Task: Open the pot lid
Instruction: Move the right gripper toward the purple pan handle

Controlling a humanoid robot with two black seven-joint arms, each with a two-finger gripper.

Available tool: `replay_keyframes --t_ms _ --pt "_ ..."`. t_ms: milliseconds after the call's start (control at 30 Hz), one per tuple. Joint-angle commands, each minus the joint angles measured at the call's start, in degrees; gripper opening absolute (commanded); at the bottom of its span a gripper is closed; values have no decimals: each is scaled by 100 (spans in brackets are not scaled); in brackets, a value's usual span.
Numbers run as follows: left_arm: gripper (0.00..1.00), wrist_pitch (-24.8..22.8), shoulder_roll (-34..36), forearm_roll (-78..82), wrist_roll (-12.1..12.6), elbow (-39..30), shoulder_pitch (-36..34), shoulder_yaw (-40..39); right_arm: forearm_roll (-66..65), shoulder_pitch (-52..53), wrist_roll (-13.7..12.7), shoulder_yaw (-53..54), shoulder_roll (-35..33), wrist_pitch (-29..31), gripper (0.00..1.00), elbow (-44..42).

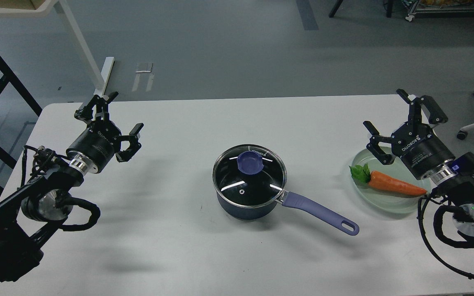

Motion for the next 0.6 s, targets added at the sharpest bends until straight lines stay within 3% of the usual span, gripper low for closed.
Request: replay_keyframes --t_ms 0,233,567 --pt "99 20 0 4 -3 0 0 4 1 -50 1 -2 14 -35 100 -6" --pt "99 38 220 4 -3 105 -79 74 -236 46 1 77 -292 -105 100 90" --pt "99 -33 484 4 -12 202 -395 127 -3617 1030 1 7 -1734 -158 100 1829"
